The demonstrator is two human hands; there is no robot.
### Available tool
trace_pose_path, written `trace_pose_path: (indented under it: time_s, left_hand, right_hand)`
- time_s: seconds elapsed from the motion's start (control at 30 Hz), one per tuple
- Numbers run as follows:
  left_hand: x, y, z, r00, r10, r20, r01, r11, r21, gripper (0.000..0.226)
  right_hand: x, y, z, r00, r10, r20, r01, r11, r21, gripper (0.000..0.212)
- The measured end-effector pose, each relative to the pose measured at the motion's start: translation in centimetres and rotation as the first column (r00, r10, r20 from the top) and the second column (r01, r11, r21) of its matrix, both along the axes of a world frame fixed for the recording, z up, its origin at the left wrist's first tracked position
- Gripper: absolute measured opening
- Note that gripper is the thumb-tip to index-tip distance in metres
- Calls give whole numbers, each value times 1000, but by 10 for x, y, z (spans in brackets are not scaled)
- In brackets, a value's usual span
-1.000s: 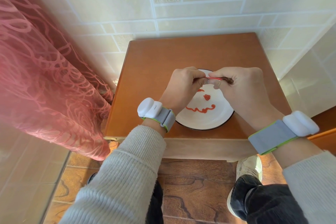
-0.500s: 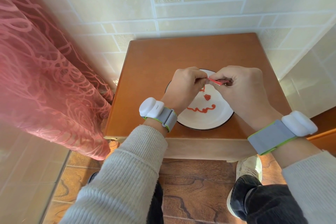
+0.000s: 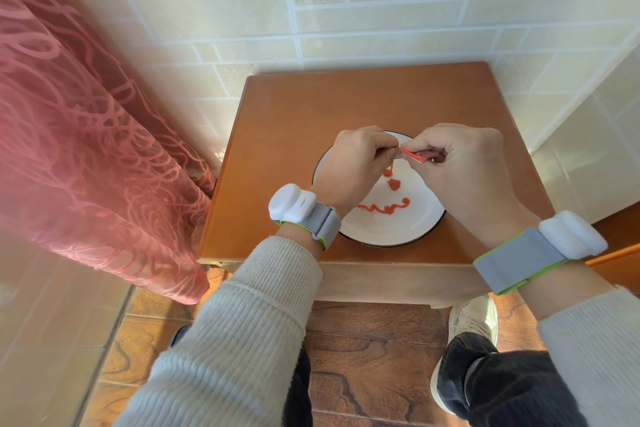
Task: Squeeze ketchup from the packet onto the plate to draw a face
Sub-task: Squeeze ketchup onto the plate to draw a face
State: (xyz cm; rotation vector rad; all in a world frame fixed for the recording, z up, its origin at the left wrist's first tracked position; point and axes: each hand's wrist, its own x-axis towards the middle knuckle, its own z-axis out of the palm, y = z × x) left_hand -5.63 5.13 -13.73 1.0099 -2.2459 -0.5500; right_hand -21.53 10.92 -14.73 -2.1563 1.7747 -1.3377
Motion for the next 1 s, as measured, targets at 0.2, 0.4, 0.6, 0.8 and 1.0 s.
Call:
trace_pose_path:
  time_s: [0.2,0.4,0.6,0.8,1.0]
  left_hand:
    - [-2,1,0,1000,-5,-10,5,1000,-10,15]
    - [-4,1,0,1000,-1,-4,1,1000,-17,12]
    - [-6,2,1,1000,-1,-11,1,1000,-6,13]
    - [-9,2,1,1000,-3,-9,3,1000,3,14]
    - [-9,2,-1,1000,-12,-6,12,1000,5,14]
  right_hand:
    - [-1,1,2,1000,4,-26,-4,1000,6,8]
    - [-4,0,1,1000,-3,-24,3,1000,11,6]
    - [-6,1,0,1000,-5,-17,5,1000,-5,5]
    - [-8,2,0,1000,-11,-23,11,1000,-9,3]
    - [-10,3,0,999,-21,-43,22,1000,14,1]
